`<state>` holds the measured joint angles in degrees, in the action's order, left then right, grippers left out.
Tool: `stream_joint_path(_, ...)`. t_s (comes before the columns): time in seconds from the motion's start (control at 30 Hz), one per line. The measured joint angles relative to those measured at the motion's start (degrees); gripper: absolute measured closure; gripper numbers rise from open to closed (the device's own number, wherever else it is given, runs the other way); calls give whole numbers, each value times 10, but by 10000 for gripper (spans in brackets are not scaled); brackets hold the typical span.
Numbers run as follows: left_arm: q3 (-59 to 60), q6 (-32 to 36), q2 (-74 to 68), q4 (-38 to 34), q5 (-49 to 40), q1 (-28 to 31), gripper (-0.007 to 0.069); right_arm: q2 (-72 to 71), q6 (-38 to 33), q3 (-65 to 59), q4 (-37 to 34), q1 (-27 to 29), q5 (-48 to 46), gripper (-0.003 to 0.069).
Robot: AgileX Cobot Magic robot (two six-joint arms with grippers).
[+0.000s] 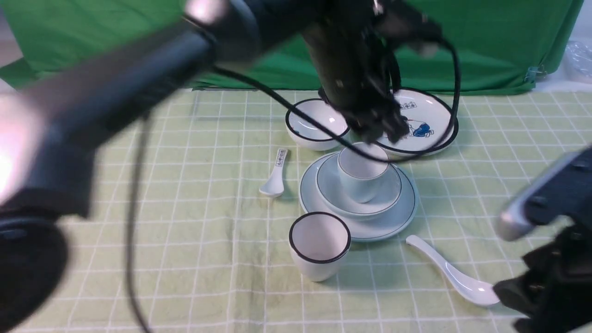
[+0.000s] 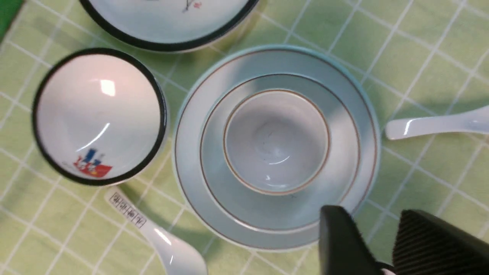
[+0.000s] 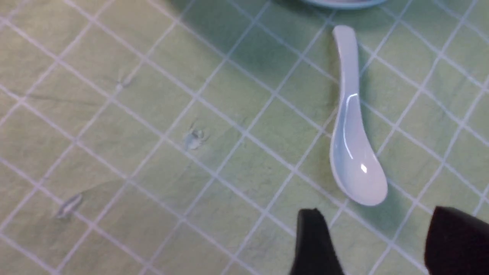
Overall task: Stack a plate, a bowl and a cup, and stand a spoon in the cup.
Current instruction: Use the right arm to grab a blue soup spoon
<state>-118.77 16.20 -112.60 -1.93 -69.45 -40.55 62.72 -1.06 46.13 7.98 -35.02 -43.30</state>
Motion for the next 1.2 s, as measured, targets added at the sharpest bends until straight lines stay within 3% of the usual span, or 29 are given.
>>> stream_joint_path(0.07,42,-8,70,-12,1,0,561,55,-7,17,0,8,6,235)
stream_joint_path(0.17,130,-16,191,-27,1,0,615,154,-46,54,-15,40,29,235)
stream_joint_path(0.3,272,-23,341,-32,34,0,624,257,-149,102,-111,99,48,235)
stream_joint_path(0.4,407,-28,461,-32,111,0,625,331,-210,133,-177,143,67,235)
stream_joint_path(0.67,604,-47,645,-32,282,0,625,426,-254,170,-204,173,113,235)
stream_joint_path(0.9,644,-55,683,-32,312,0,624,452,-261,178,-208,173,123,239)
stream_joint_path(1.03,647,-56,683,-32,312,0,624,455,-261,182,-204,173,118,298)
stream_joint_path(1.13,649,-56,683,-32,311,0,624,455,-253,182,-194,177,116,461)
stream_joint_path(1.2,649,-56,683,-32,311,0,624,455,-248,182,-193,178,111,484)
